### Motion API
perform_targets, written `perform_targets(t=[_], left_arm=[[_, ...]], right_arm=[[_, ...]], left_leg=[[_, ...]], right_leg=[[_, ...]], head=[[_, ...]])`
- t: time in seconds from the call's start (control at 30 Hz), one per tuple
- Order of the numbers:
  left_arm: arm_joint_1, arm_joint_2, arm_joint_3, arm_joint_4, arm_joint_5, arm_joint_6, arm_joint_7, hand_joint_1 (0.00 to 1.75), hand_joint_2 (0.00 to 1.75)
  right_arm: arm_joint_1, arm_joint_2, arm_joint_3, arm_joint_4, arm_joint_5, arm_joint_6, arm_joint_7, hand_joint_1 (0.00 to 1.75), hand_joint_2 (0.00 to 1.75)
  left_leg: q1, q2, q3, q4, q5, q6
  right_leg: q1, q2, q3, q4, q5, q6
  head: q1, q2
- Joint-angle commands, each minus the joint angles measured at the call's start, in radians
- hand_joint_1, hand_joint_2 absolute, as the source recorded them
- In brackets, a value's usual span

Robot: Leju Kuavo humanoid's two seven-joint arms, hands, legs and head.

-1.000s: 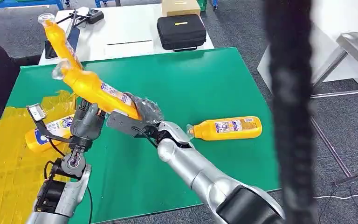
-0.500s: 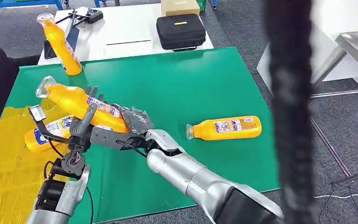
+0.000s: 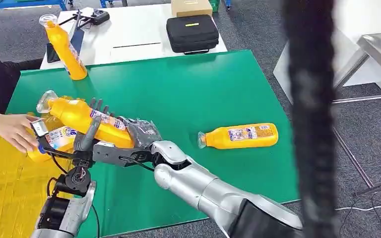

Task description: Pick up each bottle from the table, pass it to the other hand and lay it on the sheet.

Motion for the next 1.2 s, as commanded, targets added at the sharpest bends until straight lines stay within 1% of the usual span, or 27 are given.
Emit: perform_targets(t=[0.03, 0.1, 0.13, 0.17, 0.2, 0.27, 0.3, 0.4, 0.47, 0.53, 0.57, 0.6, 0.63, 0.67, 0.7, 0.77, 0.8, 0.87, 0.9, 0.93, 0.97, 1.0, 1.03, 1.1, 1.13, 1.17, 1.2], left_arm=[[-0.125, -0.027, -0.019, 0.048, -0.013, 0.011, 0.005, 1.75, 1.75], [-0.125, -0.024, -0.015, 0.042, -0.020, 0.008, -0.005, 1.75, 1.75], [-0.125, -0.024, -0.012, 0.041, -0.021, 0.008, -0.007, 1.75, 1.75], [-0.126, -0.024, -0.011, 0.039, -0.023, 0.008, -0.008, 1.75, 1.75], [-0.126, -0.024, -0.011, 0.038, -0.024, 0.007, -0.008, 1.75, 1.75], [-0.125, -0.022, -0.011, 0.037, -0.025, 0.001, -0.010, 1.75, 1.75], [-0.128, -0.022, -0.012, 0.041, -0.026, -0.004, -0.012, 1.75, 1.75], [-0.135, -0.025, -0.011, 0.045, -0.026, -0.008, -0.016, 1.75, 1.75], [-0.135, -0.026, -0.009, 0.043, -0.026, -0.008, -0.018, 1.75, 1.75], [-0.128, -0.029, -0.005, 0.020, -0.026, -0.006, -0.021, 1.75, 1.75], [-0.124, -0.029, -0.006, 0.008, -0.028, -0.005, -0.022, 1.75, 1.75], [-0.123, -0.029, -0.008, -0.002, -0.032, -0.004, -0.024, 1.75, 1.75], [-0.119, -0.029, -0.009, -0.020, -0.041, 0.000, -0.033, 1.75, 1.75], [-0.118, -0.028, -0.008, -0.028, -0.044, 0.003, -0.035, 1.75, 1.75], [-0.109, -0.024, -0.004, -0.056, -0.067, 0.020, -0.057, 1.75, 1.75], [-0.090, -0.008, 0.005, -0.116, -0.145, 0.071, -0.100, 1.75, 1.75], [-0.085, 0.000, 0.022, -0.143, -0.187, 0.099, -0.116, 1.75, 1.75], [-0.088, 0.024, 0.050, -0.166, -0.292, 0.163, -0.159, 1.75, 1.75], [-0.088, 0.029, 0.070, -0.190, -0.398, 0.238, -0.215, 1.75, 1.75], [-0.085, 0.040, 0.071, -0.215, -0.523, 0.322, -0.269, 1.75, 1.75], [-0.080, 0.037, 0.072, -0.238, -0.598, 0.374, -0.287, 1.75, 1.75], [-0.072, 0.033, 0.077, -0.257, -0.609, 0.375, -0.275, 1.75, 1.75], [-0.072, 0.033, 0.077, -0.257, -0.609, 0.375, -0.275, 1.75, 1.75], [-0.072, 0.028, 0.074, -0.257, -0.611, 0.375, -0.275, 1.75, 1.75], [-0.073, 0.026, 0.073, -0.253, -0.612, 0.375, -0.274, 1.75, 1.75], [-0.073, 0.025, 0.071, -0.251, -0.613, 0.375, -0.275, 1.75, 1.75], [-0.073, 0.025, 0.071, -0.251, -0.613, 0.375, -0.275, 1.75, 1.75]], right_arm=[[0.046, 0.011, 0.156, -0.002, 0.003, 0.040, -0.025, 1.75, 1.75], [0.036, 0.011, 0.149, 0.012, -0.005, 0.040, -0.021, 1.75, 1.75], [0.031, 0.011, 0.144, 0.021, -0.009, 0.040, -0.023, 1.75, 1.75], [0.029, 0.011, 0.141, 0.025, -0.012, 0.041, -0.026, 1.75, 1.75], [0.026, 0.011, 0.139, 0.031, -0.012, 0.040, -0.028, 1.75, 1.75], [0.025, 0.011, 0.137, 0.037, -0.012, 0.041, -0.030, 1.75, 1.75], [0.023, 0.011, 0.136, 0.044, -0.014, 0.040, -0.032, 1.75, 1.75], [0.019, 0.011, 0.130, 0.053, -0.019, 0.040, -0.034, 1.75, 1.75], [0.018, 0.011, 0.122, 0.060, -0.020, 0.025, -0.029, 1.75, 1.75], [0.018, 0.011, 0.090, 0.080, -0.026, -0.015, -0.032, 1.75, 1.75], [0.015, 0.011, 0.078, 0.091, -0.019, -0.038, -0.036, 0.38, 1.75], [0.012, 0.011, 0.063, 0.099, -0.016, -0.052, -0.051, 0.00, 1.75], [0.010, 0.011, 0.019, 0.111, -0.025, -0.055, -0.069, 0.00, 1.75], [0.007, 0.011, 0.003, 0.116, -0.025, -0.066, -0.074, 0.00, 0.00], [-0.010, 0.009, -0.010, 0.143, 0.021, -0.116, -0.057, 0.00, 0.00], [-0.008, -0.015, -0.101, 0.132, 0.046, -0.142, -0.056, 0.00, 0.00], [-0.003, -0.041, -0.158, 0.109, 0.057, -0.131, -0.060, 0.00, 0.00], [0.015, -0.088, -0.253, 0.060, 0.092, -0.145, -0.062, 0.00, 0.00], [0.031, -0.123, -0.302, 0.022, 0.151, -0.172, -0.033, 0.00, 0.00], [0.058, -0.142, -0.362, -0.026, 0.160, -0.150, -0.037, 0.00, 0.00], [0.084, -0.167, -0.407, -0.076, 0.189, -0.132, -0.053, 0.00, 0.00], [0.105, -0.180, -0.441, -0.114, 0.217, -0.107, -0.060, 0.00, 0.00], [0.105, -0.180, -0.441, -0.114, 0.217, -0.107, -0.060, 0.00, 0.00], [0.114, -0.174, -0.453, -0.123, 0.234, -0.100, -0.056, 0.00, 0.00], [0.117, -0.167, -0.459, -0.124, 0.245, -0.096, -0.051, 0.00, 0.00], [0.118, -0.164, -0.458, -0.124, 0.249, -0.095, -0.051, 0.00, 0.00], [0.118, -0.164, -0.458, -0.124, 0.249, -0.095, -0.051, 0.00, 0.00]], left_leg=[[0.003, -0.005, 0.005, 0.002, -0.003, -0.004], [0.002, -0.004, 0.002, 0.000, -0.001, -0.002], [0.003, -0.005, 0.008, 0.003, -0.005, -0.006], [0.002, -0.004, 0.003, 0.001, -0.002, -0.003], [0.003, -0.005, 0.005, 0.002, -0.003, -0.004], [0.002, -0.004, 0.003, 0.001, -0.001, -0.003], [0.004, -0.006, 0.008, 0.003, -0.005, -0.006], [0.002, -0.004, 0.002, 0.001, -0.001, -0.002], [0.002, -0.004, 0.002, 0.001, -0.001, -0.002], [0.003, -0.007, 0.007, 0.003, -0.004, -0.005], [0.002, -0.005, 0.002, 0.001, -0.001, -0.003], [0.002, -0.003, 0.001, 0.000, 0.000, -0.002], [0.003, -0.006, 0.007, 0.003, -0.004, -0.005], [0.002, -0.004, 0.002, 0.001, -0.001, -0.003], [0.002, -0.004, 0.001, 0.001, 0.000, -0.002], [0.002, -0.004, 0.002, 0.001, -0.001, -0.003], [0.002, -0.002, 0.001, 0.001, -0.001, -0.002], [0.002, -0.004, 0.004, 0.002, -0.002, -0.003], [0.002, -0.004, 0.003, 0.001, -0.001, -0.003], [0.003, -0.005, 0.005, 0.002, -0.002, -0.004], [0.002, -0.005, 0.003, 0.001, -0.001, -0.003], [0.002, -0.005, 0.001, 0.001, -0.001, -0.002], [0.002, -0.007, 0.004, 0.002, -0.002, -0.003], [0.001, -0.004, 0.002, 0.001, -0.001, -0.002], [0.002, -0.005, 0.007, 0.004, -0.005, -0.005], [0.001, -0.006, 0.003, 0.002, -0.002, -0.003], [0.002, -0.007, 0.005, 0.002, -0.003, -0.004]], right_leg=[[0.003, -0.007, 0.007, 0.001, -0.004, -0.001], [0.002, -0.005, 0.003, 0.000, -0.002, 0.000], [0.003, -0.008, 0.010, 0.002, -0.006, -0.001], [0.002, -0.006, 0.005, 0.000, -0.003, -0.001], [0.003, -0.007, 0.008, 0.001, -0.005, -0.001], [0.002, -0.006, 0.005, 0.000, -0.002, -0.001], [0.004, -0.009, 0.011, 0.002, -0.006, -0.001], [0.002, -0.005, 0.003, 0.000, -0.002, 0.000], [0.002, -0.006, 0.004, 0.000, -0.002, 0.000], [0.004, -0.009, 0.010, 0.002, -0.006, -0.001], [0.002, -0.006, 0.004, 0.000, -0.002, 0.000], [0.002, -0.005, 0.003, -0.001, -0.001, 0.000], [0.004, -0.009, 0.010, 0.002, -0.006, -0.001], [0.002, -0.006, 0.004, 0.000, -0.002, 0.000], [0.002, -0.005, 0.003, 0.000, -0.002, 0.000], [0.002, -0.005, 0.004, 0.001, -0.002, 0.000], [0.002, -0.003, 0.002, 0.000, -0.001, 0.000], [0.002, -0.006, 0.006, 0.001, -0.003, 0.000], [0.002, -0.006, 0.005, 0.000, -0.002, 0.000], [0.003, -0.007, 0.007, 0.001, -0.004, 0.000], [0.002, -0.006, 0.005, -0.001, -0.002, 0.000], [0.002, -0.005, 0.004, -0.001, -0.001, 0.000], [0.002, -0.007, 0.007, 0.000, -0.003, 0.000], [0.001, -0.004, 0.004, 0.000, -0.001, 0.000], [0.002, -0.006, 0.010, 0.002, -0.006, 0.000], [0.001, -0.006, 0.006, 0.001, -0.003, 0.000], [0.002, -0.006, 0.008, 0.001, -0.004, 0.000]], head=[[0.000, 0.000], [0.000, 0.000], [0.000, 0.000], [0.000, 0.000], [0.000, 0.000], [0.000, 0.000], [0.000, 0.000], [0.000, 0.000], [0.000, 0.000], [0.000, 0.000], [0.000, 0.000], [0.000, 0.000], [-0.001, 0.000], [0.000, 0.000], [0.001, 0.000], [0.000, 0.000], [0.000, 0.000], [0.000, 0.000], [0.000, 0.000], [0.000, 0.000], [0.000, 0.000], [0.001, 0.000], [0.000, 0.000], [0.000, 0.000], [0.000, 0.000], [0.000, 0.000], [0.000, 0.000]])
